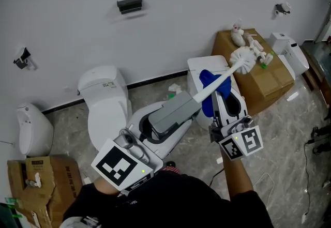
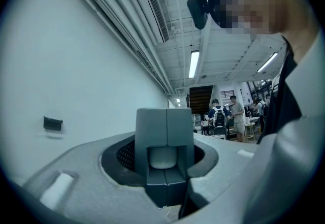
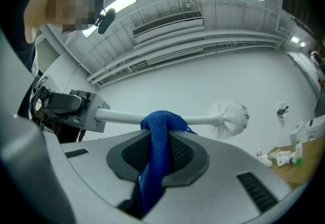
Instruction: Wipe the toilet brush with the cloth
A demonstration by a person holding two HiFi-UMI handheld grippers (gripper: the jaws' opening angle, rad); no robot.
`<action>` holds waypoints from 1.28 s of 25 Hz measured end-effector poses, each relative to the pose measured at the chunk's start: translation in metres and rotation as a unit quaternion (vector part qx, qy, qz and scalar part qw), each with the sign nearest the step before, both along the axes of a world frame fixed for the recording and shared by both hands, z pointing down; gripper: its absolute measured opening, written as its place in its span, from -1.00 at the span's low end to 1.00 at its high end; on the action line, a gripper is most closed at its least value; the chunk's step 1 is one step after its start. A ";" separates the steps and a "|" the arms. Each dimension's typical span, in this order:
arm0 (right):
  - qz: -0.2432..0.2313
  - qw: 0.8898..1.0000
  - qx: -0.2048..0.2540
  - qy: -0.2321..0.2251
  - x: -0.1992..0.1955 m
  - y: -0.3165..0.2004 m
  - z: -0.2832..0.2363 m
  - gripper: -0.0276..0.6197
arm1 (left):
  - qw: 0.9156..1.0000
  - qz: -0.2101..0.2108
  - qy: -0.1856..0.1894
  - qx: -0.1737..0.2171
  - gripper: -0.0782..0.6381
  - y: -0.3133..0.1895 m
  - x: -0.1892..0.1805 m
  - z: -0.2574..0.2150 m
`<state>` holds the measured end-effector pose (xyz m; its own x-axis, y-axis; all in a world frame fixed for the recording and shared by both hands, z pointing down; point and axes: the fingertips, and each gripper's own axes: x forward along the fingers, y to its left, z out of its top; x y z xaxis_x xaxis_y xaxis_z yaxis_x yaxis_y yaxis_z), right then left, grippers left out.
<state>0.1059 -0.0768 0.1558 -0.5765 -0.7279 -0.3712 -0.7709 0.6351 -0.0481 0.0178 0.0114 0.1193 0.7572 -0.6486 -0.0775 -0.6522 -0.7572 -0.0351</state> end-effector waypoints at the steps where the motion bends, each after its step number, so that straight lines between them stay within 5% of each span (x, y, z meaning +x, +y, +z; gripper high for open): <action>1: 0.001 1.000 0.000 0.000 0.001 -0.002 0.000 -0.72 | 1.000 0.000 0.001 -0.001 -0.31 -0.001 0.000 0.000; 32: 0.034 0.999 -0.018 -0.036 0.035 -0.037 0.006 -0.72 | 1.000 -0.003 -0.002 -0.013 -0.31 -0.003 -0.001 0.008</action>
<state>0.1408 -0.1143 0.1613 -0.4989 -0.7779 -0.3820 -0.8055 0.5789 -0.1267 0.0168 0.0082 0.1273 0.7539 -0.6544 -0.0584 -0.6562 -0.7543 -0.0179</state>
